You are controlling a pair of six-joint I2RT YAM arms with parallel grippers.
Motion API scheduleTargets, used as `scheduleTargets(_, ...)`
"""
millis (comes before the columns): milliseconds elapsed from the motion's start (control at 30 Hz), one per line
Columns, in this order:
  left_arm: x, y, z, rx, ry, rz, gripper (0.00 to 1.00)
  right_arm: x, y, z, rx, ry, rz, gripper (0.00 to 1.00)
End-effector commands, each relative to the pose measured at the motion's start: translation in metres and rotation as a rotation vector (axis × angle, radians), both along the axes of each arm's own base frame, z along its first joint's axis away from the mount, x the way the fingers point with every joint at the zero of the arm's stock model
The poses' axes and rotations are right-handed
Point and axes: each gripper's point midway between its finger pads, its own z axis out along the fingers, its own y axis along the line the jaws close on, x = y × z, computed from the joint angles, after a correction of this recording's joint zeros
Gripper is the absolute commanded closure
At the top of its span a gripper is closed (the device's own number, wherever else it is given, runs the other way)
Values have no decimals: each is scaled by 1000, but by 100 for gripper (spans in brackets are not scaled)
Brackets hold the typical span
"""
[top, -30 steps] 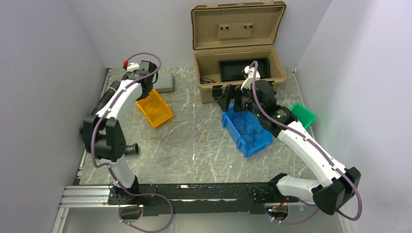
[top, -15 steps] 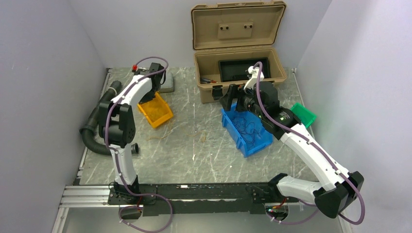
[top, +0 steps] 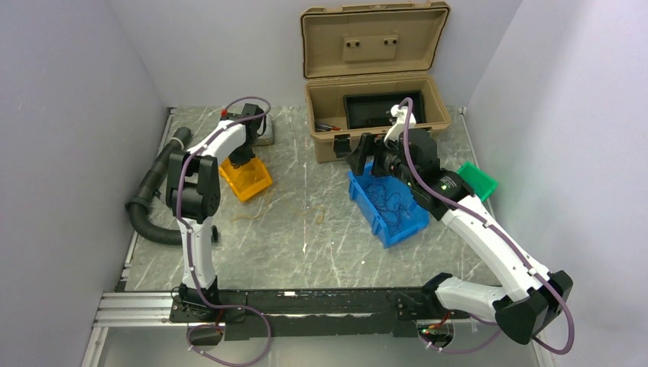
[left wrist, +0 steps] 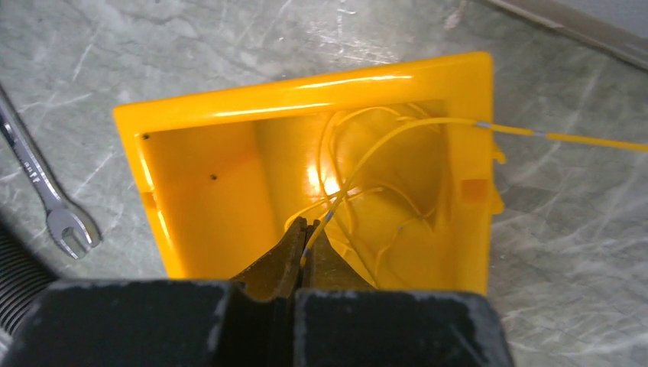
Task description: Untangle the cables
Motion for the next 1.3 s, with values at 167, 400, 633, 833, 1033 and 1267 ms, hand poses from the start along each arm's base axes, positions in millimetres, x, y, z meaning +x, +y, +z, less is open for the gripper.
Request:
scheduleTargets(167, 21, -16, 21, -135, -80, -112, 90, -3, -6, 18, 10, -48, -19, 11)
scheduleTargets(400, 15, -7, 74, -129, -196, -125, 67, -3, -5, 23, 17, -51, -16, 11)
scheduleTargets(633, 6, -1, 112, -107, -206, -147, 61, -5, -2, 24, 35, -46, -4, 11)
scheduleTargets(833, -2, 1, 124, -126, -239, -173, 53, -7, -4, 27, 38, -50, -6, 11)
scheduleTargets(1033, 9, -10, 115, -173, -226, -239, 52, -9, -4, 29, 42, -55, -4, 11)
scheduleTargets(1267, 37, -17, 87, -203, -147, -260, 52, -10, -6, 33, 38, -62, -6, 11)
